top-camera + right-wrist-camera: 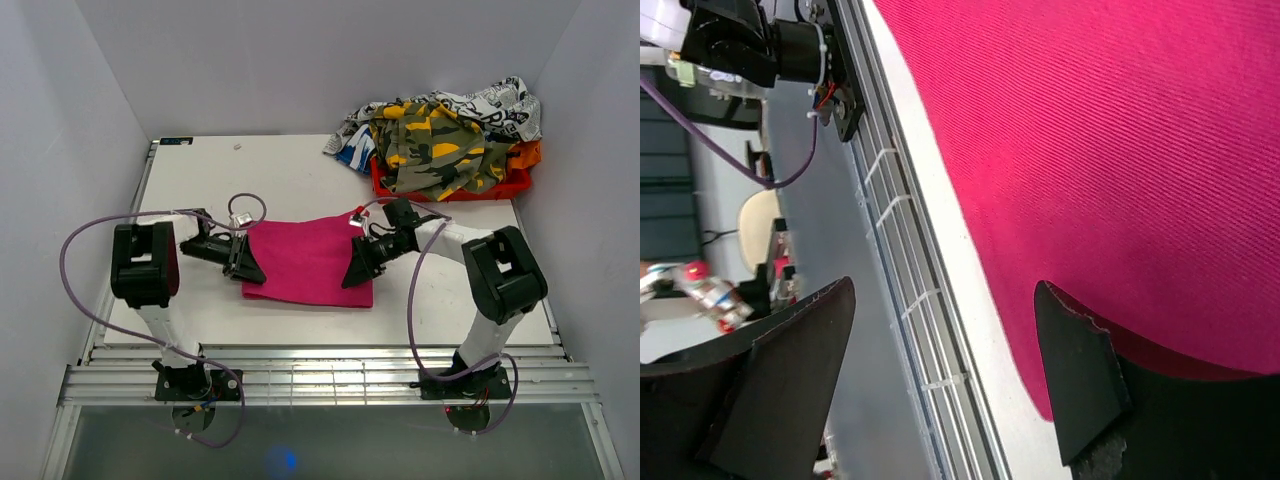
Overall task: Fold and stack the trousers
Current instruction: Fold the trousers, then neatly place the folded trousers to the corner
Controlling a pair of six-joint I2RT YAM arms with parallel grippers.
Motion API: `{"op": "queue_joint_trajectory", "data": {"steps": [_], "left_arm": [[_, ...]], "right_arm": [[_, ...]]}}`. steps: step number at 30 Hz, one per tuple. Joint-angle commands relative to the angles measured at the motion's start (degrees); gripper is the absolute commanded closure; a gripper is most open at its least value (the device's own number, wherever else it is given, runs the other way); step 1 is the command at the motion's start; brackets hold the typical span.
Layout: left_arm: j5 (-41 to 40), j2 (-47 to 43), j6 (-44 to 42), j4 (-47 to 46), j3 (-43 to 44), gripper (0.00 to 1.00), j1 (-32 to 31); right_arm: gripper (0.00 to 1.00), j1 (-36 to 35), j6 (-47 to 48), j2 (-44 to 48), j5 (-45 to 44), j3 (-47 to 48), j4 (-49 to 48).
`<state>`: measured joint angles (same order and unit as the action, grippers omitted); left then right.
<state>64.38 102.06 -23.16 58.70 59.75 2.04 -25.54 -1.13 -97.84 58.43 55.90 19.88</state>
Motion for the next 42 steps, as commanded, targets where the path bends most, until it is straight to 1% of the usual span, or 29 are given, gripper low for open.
{"op": "queue_joint_trajectory", "data": {"steps": [1,3,5,6,7,11,13,15,16,17,18,20,21,22,23,24,25,26,27,28,29,30,31,32,33,34,39,41,42], "left_arm": [[-4.25,8.66,-1.36,0.11,0.46,0.59,-0.02],[-7.23,13.57,-0.14,-1.64,0.11,0.63,1.20],[-10.40,15.44,3.36,-3.49,0.02,0.64,2.78],[-11.72,16.06,4.95,-4.55,0.45,0.65,4.79],[-14.00,16.67,6.44,-6.56,0.63,0.65,5.94],[-18.05,16.77,11.11,-8.77,2.30,0.64,11.22],[-18.24,16.07,10.85,-8.69,3.61,0.63,12.98],[-18.85,12.48,9.81,-8.86,5.55,0.63,13.69],[-19.37,10.46,9.80,-9.47,7.56,0.62,13.78],[-20.77,6.18,9.80,-9.91,8.80,0.61,13.78],[-21.13,3.78,10.32,-10.96,10.03,0.60,13.78],[-22.27,-1.14,12.51,-12.11,13.71,0.57,13.52],[-23.67,-5.86,14.18,-12.20,15.12,0.56,11.69],[-24.82,-8.34,14.63,-12.46,16.27,0.49,10.10],[-26.92,-10.98,15.68,-13.16,16.80,0.45,7.91],[-30.85,-13.62,17.69,-14.65,16.37,0.41,2.06],[-38.55,-18.17,21.19,-17.10,15.67,0.39,-0.78],[-41.32,-19.78,22.96,-17.73,15.06,0.35,-4.73],[-45.09,-21.19,26.64,-19.39,13.22,0.10,-10.60],[-52.61,-22.85,31.72,-19.93,12.25,0.02,-13.53],[-56.08,-23.05,34.12,-20.11,11.45,0.02,-16.95],[-59.42,-22.96,37.01,-20.03,10.49,0.02,-22.90],[-61.89,-22.52,40.26,-19.50,10.48,0.02,-24.96],[-62.61,-21.04,44.99,-19.41,10.65,0.02,-26.90],[-62.88,-20.07,47.04,-19.50,10.83,0.02,-29.53],[-62.89,-19.19,48.46,-19.50,11.53,0.02,-30.68],[-68.94,-9.01,54.69,-16.34,13.55,0.02,-37.89],[-70.26,-6.10,56.37,-16.25,13.55,0.02,-39.56],[-70.79,-2.95,57.69,-16.16,13.55,0.02,-40.27]], "right_arm": [[0.23,-0.30,0.77,-6.38,3.36,0.17,-0.73],[0.24,-0.30,4.28,-12.07,2.13,2.18,2.61],[0.24,-0.21,4.99,-14.91,1.77,3.25,3.59],[0.24,-0.21,4.99,-16.57,0.55,3.60,3.50],[0.24,-0.21,4.99,-17.11,-0.16,4.21,3.41],[0.23,-0.21,4.64,-18.88,-1.13,7.20,3.50],[0.22,-0.47,5.17,-17.92,-0.69,10.00,4.90],[0.21,-0.48,6.13,-14.60,-0.34,12.12,6.74],[0.19,-0.39,6.22,-12.83,-0.43,13.00,7.01],[0.17,-0.21,6.22,-10.98,-0.77,14.75,7.19],[0.11,0.48,5.88,-7.05,-2.17,15.37,7.19],[0.08,1.98,5.35,-3.25,-3.59,16.43,7.28],[0.07,3.03,5.08,0.25,-4.37,16.52,7.28],[0.04,5.74,4.47,1.94,-4.73,16.44,7.54],[0.02,7.33,4.12,3.52,-5.34,16.09,7.72],[0.04,8.74,3.85,6.67,-7.70,15.30,7.72],[0.10,11.71,3.68,8.18,-9.64,15.12,8.24],[0.10,13.22,5.15,9.15,-11.05,15.20,10.68],[0.10,14.71,5.95,10.90,-12.80,15.29,12.01],[0.10,17.51,6.22,11.70,-14.04,15.21,13.07],[0.10,19.02,6.92,12.49,-15.09,14.94,14.56],[0.10,20.25,7.27,13.81,-16.15,14.59,15.10],[0.10,22.88,7.28,14.52,-16.33,13.55,15.28],[0.10,24.03,7.19,15.13,-16.16,12.75,15.28],[0.10,24.83,7.10,16.01,-15.64,12.05,15.19],[0.10,26.66,6.93,16.36,-15.81,10.91,15.19],[0.10,27.21,6.22,17.16,-16.86,9.40,14.66],[0.10,27.38,6.40,17.16,-18.09,9.49,14.57],[0.10,27.56,6.40,17.07,-18.88,9.49,14.66]]}}
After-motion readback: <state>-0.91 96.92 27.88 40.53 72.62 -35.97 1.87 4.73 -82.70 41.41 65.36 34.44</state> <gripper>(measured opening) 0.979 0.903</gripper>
